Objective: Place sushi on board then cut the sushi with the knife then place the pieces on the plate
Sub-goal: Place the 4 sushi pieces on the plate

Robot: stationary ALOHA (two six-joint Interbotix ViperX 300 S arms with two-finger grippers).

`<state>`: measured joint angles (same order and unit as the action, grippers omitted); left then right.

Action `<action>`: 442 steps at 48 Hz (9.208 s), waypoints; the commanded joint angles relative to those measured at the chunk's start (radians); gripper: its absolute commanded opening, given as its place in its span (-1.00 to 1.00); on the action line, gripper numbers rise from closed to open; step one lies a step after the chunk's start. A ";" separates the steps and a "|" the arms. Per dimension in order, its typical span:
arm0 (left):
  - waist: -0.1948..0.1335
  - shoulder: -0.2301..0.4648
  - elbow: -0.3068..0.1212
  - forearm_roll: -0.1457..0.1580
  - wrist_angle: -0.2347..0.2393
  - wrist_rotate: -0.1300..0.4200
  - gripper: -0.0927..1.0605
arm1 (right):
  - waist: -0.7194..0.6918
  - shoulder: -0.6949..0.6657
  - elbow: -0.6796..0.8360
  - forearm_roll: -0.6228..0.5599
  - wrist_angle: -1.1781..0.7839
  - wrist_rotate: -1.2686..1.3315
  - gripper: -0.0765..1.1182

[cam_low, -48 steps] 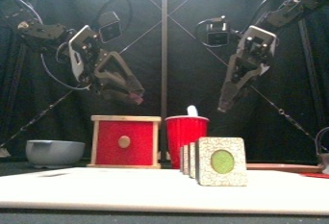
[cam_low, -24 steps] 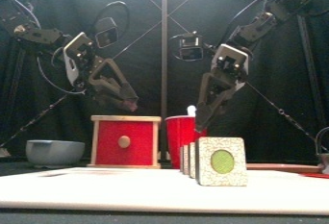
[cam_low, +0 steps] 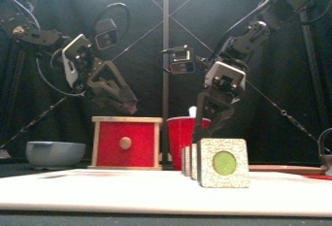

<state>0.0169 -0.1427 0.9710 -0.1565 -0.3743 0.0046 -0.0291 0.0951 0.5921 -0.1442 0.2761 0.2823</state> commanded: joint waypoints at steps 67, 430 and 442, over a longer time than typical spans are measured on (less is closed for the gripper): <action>0.005 -0.002 -0.011 -0.017 -0.003 -0.003 0.48 | -0.350 -0.232 0.130 0.055 0.195 0.009 0.14; 0.018 0.031 -0.003 -0.057 -0.003 0.002 0.48 | -0.408 -0.459 0.239 0.160 0.221 0.005 0.11; 0.014 0.031 -0.005 -0.058 -0.003 -0.003 0.48 | -0.528 -0.324 0.253 0.137 0.178 0.005 0.11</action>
<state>0.0322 -0.1089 0.9817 -0.2132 -0.3728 0.0031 -0.5430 -0.2562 0.8544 0.0015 0.4725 0.2884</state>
